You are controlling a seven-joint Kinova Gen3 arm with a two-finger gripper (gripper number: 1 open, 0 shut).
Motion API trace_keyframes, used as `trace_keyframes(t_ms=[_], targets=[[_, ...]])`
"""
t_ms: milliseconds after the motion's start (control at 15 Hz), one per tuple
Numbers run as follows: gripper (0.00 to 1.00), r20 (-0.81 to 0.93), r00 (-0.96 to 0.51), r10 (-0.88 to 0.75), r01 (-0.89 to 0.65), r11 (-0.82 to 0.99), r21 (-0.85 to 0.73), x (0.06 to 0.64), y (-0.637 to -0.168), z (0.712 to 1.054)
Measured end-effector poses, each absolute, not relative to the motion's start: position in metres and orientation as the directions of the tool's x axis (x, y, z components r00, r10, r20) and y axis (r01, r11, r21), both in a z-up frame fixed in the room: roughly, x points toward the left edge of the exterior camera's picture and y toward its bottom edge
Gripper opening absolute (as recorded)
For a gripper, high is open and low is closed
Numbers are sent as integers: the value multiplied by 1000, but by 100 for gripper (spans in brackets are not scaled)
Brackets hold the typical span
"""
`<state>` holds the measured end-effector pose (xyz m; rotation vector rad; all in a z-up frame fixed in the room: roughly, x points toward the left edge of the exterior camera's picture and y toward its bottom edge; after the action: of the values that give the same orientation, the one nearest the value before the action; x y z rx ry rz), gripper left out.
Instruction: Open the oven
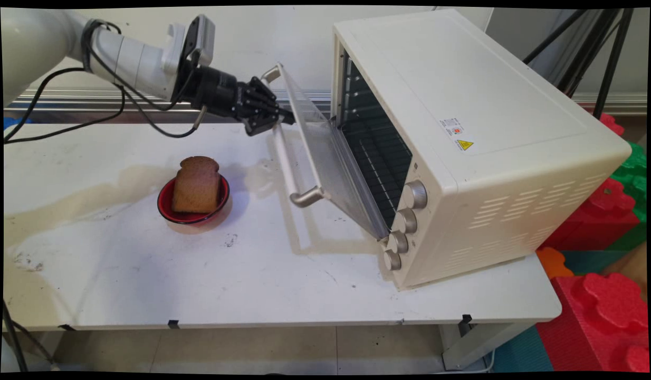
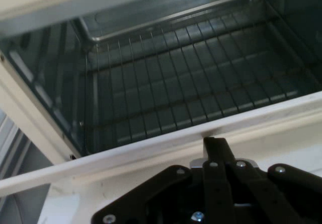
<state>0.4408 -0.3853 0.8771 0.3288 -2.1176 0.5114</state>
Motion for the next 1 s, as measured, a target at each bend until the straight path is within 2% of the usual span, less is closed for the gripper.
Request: trace_keyframes(t_ms=[1000], targets=[[0,782,-621,-54,-378,894,-239,482,-366,834]])
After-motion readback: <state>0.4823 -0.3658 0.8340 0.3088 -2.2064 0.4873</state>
